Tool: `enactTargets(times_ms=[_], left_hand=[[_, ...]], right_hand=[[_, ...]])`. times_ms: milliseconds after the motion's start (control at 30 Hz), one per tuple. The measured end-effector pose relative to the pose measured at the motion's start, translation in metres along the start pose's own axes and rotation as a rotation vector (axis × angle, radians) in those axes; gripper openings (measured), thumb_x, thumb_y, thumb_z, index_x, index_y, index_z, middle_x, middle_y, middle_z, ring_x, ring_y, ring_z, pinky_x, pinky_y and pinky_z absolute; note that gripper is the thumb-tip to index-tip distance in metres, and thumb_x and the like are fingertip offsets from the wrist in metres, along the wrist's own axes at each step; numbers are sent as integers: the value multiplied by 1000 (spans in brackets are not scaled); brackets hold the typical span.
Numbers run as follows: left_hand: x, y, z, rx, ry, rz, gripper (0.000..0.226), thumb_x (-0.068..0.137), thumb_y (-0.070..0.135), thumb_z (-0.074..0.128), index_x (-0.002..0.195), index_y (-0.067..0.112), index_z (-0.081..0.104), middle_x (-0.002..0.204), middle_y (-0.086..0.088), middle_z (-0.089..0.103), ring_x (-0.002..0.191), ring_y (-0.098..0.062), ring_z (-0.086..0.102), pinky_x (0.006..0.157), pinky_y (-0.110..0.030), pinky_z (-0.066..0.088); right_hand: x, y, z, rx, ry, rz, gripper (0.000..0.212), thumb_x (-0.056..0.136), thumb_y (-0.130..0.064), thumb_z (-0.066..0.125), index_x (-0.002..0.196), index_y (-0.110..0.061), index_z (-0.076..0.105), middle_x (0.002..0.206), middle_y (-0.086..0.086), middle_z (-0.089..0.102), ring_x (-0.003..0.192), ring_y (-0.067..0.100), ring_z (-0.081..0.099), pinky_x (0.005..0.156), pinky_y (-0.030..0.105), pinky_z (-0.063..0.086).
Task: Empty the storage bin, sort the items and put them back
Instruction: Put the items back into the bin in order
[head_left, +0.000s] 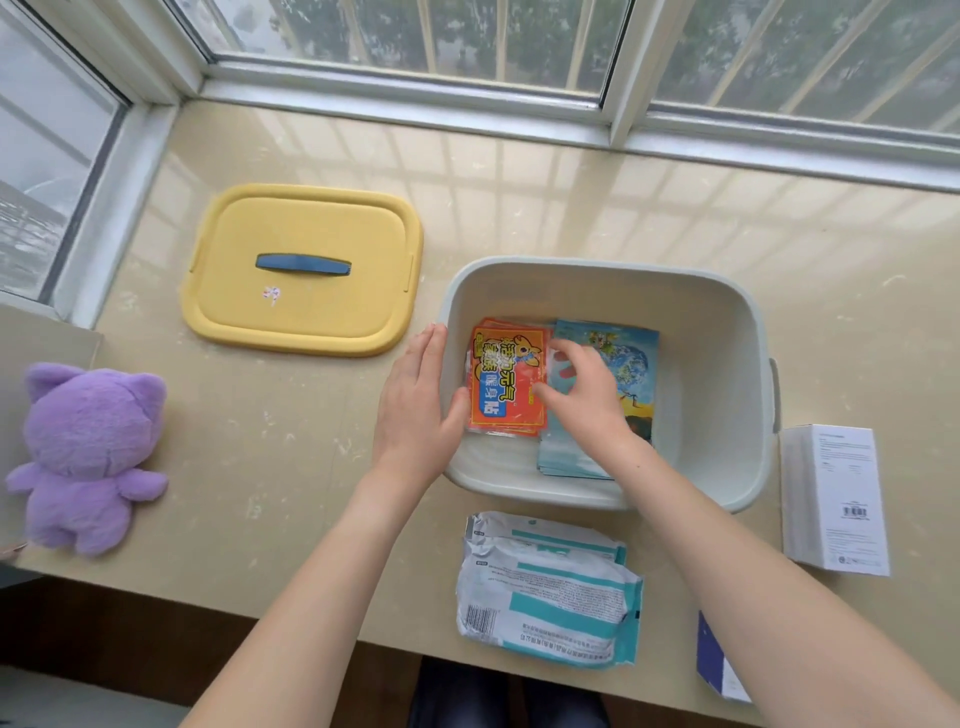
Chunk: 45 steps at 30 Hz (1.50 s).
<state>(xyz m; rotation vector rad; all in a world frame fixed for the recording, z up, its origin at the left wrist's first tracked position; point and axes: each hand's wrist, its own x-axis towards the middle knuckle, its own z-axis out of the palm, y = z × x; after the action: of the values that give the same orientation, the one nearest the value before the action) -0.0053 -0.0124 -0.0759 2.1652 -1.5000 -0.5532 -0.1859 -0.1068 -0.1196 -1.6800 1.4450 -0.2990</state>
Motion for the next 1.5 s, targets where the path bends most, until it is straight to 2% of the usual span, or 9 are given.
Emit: enactTargets(times_ms=[67, 167, 333, 433, 667, 1000, 1133, 1300, 1500], left_hand=[[-2, 12, -22, 6, 2, -14, 65, 87, 30, 46, 147, 8, 33, 151, -9, 38, 141, -24, 29, 116, -32, 20], [-8, 41, -69, 24, 56, 40, 56, 91, 30, 45, 143, 8, 43, 143, -12, 47, 136, -27, 36, 113, -35, 25], [-33, 96, -154, 58, 166, 211, 52, 94, 35, 38, 135, 6, 52, 131, -14, 57, 125, -29, 49, 102, -40, 39], [-61, 127, -190, 44, 221, 331, 50, 95, 34, 39, 135, 7, 52, 131, -12, 57, 124, -27, 48, 103, -39, 39], [-149, 142, -198, 21, 170, 423, 47, 96, 33, 40, 135, 10, 53, 133, -6, 58, 126, -23, 48, 107, -35, 36], [-245, 71, -142, 68, -128, 194, 62, 90, 51, 28, 134, 16, 54, 123, -2, 62, 110, -23, 61, 78, -34, 51], [-243, 82, -137, 69, -127, 199, 63, 89, 52, 28, 135, 16, 53, 123, -3, 61, 110, -23, 59, 79, -34, 49], [-222, 125, -133, 78, -69, 269, 50, 94, 39, 42, 135, 13, 52, 122, -5, 62, 112, -21, 57, 86, -33, 47], [-217, 185, -90, 58, -35, 235, 46, 95, 33, 47, 136, 12, 50, 127, -7, 60, 117, -23, 55, 92, -36, 47]], right_hand=[[-19, -21, -24, 29, 82, -108, 46, 88, -21, 69, 132, -15, 55, 118, -5, 54, 111, 15, 54, 96, 36, 47], [-53, -56, -71, -32, 214, -282, 34, 92, -17, 62, 125, -8, 60, 118, 4, 62, 112, 22, 55, 100, 36, 43], [-127, -116, -149, -198, 422, -441, 37, 95, -26, 50, 123, -5, 63, 116, 7, 65, 110, 22, 55, 97, 32, 44], [-174, -138, -180, -305, 518, -511, 41, 96, -30, 46, 125, -5, 62, 116, 8, 65, 110, 24, 55, 97, 37, 46], [-278, -119, -180, -469, 574, -465, 56, 102, -45, 32, 128, -6, 60, 124, 10, 62, 117, 30, 54, 99, 45, 44], [-363, -27, -124, -492, 444, -146, 54, 94, -47, 39, 126, -9, 61, 119, 7, 65, 110, 28, 59, 92, 42, 50], [-373, -8, -147, -506, 485, -84, 53, 93, -44, 39, 126, -9, 61, 120, 8, 64, 108, 28, 59, 87, 40, 49], [-371, 22, -191, -498, 538, -34, 53, 92, -45, 39, 125, -8, 59, 119, 10, 64, 103, 31, 59, 84, 42, 48], [-365, 67, -247, -471, 499, -39, 51, 93, -44, 40, 127, -10, 57, 121, 9, 62, 108, 28, 57, 90, 41, 46]])
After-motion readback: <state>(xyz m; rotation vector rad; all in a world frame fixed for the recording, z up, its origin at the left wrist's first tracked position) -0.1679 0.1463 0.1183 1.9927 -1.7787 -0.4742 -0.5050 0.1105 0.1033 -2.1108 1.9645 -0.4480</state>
